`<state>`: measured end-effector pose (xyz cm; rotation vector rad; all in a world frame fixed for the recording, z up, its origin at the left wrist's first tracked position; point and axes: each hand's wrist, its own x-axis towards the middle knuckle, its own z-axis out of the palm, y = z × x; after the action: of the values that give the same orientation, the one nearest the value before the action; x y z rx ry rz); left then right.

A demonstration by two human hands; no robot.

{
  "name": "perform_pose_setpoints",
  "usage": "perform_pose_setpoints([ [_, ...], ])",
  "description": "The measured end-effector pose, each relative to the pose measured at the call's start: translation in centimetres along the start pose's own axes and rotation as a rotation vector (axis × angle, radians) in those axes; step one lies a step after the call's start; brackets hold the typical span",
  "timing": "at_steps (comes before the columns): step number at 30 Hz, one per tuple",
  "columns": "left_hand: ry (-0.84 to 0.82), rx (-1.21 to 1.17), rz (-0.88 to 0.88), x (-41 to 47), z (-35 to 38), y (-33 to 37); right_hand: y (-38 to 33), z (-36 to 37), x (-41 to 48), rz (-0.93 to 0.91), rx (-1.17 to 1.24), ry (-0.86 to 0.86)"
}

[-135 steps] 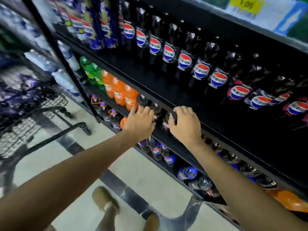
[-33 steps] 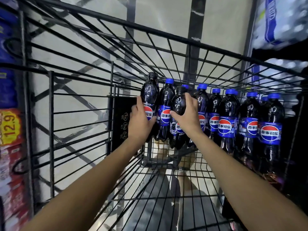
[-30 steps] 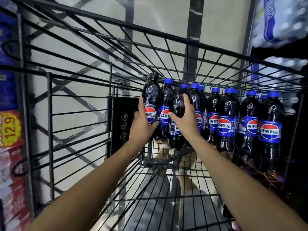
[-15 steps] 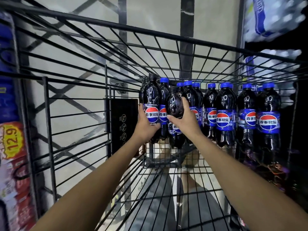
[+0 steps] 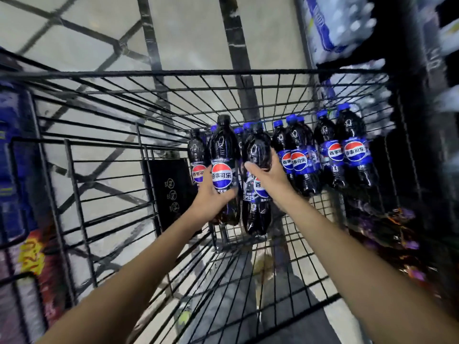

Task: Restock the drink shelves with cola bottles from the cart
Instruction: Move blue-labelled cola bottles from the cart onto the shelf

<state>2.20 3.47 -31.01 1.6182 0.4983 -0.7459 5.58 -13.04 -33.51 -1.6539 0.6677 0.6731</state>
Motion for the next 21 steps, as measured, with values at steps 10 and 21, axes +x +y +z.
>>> perform_pose_setpoints([
  [10, -0.202, 0.332, 0.227, -8.2, 5.2, 5.7, -0.8, -7.4, -12.7, -0.041, 0.375, 0.182],
  [21, -0.455, 0.543, 0.473, -24.7, 15.2, 4.9, 7.6, -14.1, -35.4, -0.174, 0.752, 0.429],
])
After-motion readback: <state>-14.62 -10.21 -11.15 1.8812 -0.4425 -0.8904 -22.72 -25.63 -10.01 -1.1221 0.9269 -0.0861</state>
